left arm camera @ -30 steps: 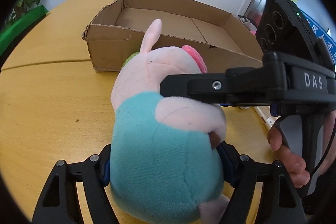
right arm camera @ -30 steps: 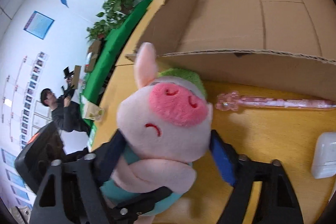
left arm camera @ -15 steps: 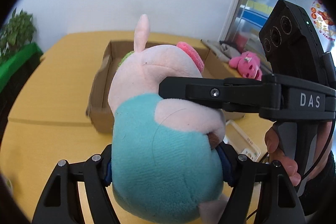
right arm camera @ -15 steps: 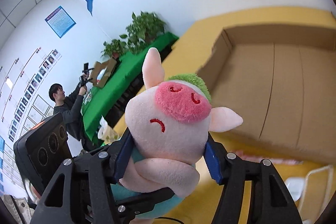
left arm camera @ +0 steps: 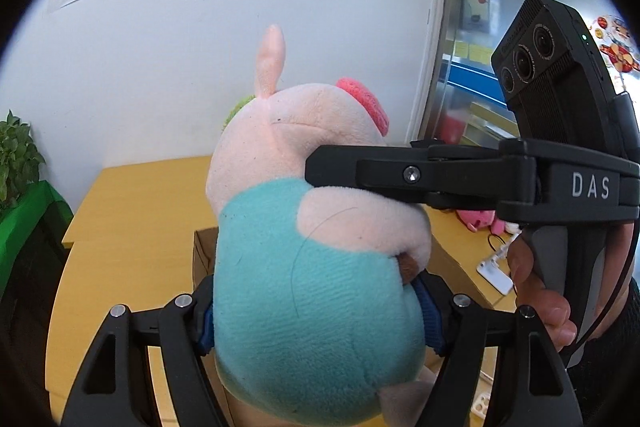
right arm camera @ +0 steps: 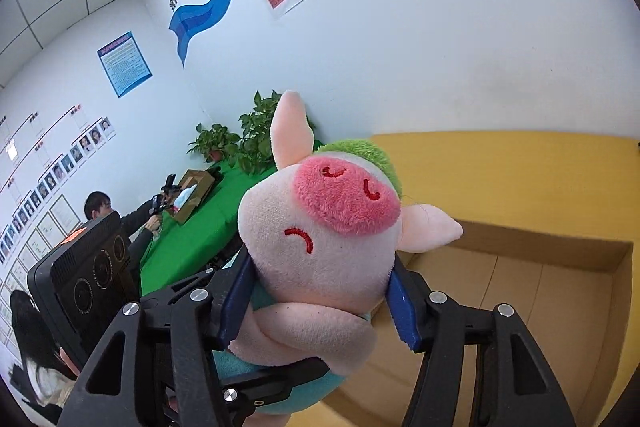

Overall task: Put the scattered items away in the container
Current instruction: 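Close the right gripper on the pig plush while the left gripper holds it, then carry the pig plush into the box with both grippers and release it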

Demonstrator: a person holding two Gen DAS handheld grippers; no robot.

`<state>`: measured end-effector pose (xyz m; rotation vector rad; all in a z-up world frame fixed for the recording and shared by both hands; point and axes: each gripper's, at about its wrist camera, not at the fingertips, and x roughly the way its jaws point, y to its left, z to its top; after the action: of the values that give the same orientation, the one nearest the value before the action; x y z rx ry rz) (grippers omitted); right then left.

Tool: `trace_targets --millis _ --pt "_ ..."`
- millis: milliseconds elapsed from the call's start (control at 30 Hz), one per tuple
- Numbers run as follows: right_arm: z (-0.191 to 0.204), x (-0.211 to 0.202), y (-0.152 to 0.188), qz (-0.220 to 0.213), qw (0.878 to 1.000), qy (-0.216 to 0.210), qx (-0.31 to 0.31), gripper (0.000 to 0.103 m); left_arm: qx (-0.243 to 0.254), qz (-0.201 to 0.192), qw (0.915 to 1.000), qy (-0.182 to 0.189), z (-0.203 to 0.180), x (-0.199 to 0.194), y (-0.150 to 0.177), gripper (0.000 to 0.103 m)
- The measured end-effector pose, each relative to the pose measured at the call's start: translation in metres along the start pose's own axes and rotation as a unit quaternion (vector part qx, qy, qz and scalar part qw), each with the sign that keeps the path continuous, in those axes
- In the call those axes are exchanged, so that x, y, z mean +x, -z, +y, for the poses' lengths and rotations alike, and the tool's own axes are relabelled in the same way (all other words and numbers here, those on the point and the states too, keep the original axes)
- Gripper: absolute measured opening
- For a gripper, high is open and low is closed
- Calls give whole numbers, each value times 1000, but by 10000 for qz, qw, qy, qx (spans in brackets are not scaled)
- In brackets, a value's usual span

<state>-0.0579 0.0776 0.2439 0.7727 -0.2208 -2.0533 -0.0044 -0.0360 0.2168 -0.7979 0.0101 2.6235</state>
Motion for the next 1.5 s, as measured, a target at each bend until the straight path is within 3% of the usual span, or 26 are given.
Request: trace_targets --millis 167,333,700,967,1200,1267,1500 --pt "-47 38 -26 158 9996 -93 199 64 -178 281 9994 -20 24 51 -21 75" --pt "-90 77 -26 273 9983 -202 477 63 -294 597 9978 -68 41 98 -19 75" --pt "-181 158 31 679 9891 -210 1291 62 -623 1578 9855 -84 75 198 38 75" --pt "-201 204 60 1010 9870 -14 1250 61 -912 2183 9713 -234 98 244 75 75" --pt "-205 210 74 1131 9893 297 878 61 -750 2301 9685 -585 89 248 97 79" --pt "-206 209 78 1171 9891 291 846 61 -741 2289 9682 -693 86 245 79 79" --pt "-204 210 79 1204 9890 557 654 61 -744 1757 9795 -643 73 173 73 77"
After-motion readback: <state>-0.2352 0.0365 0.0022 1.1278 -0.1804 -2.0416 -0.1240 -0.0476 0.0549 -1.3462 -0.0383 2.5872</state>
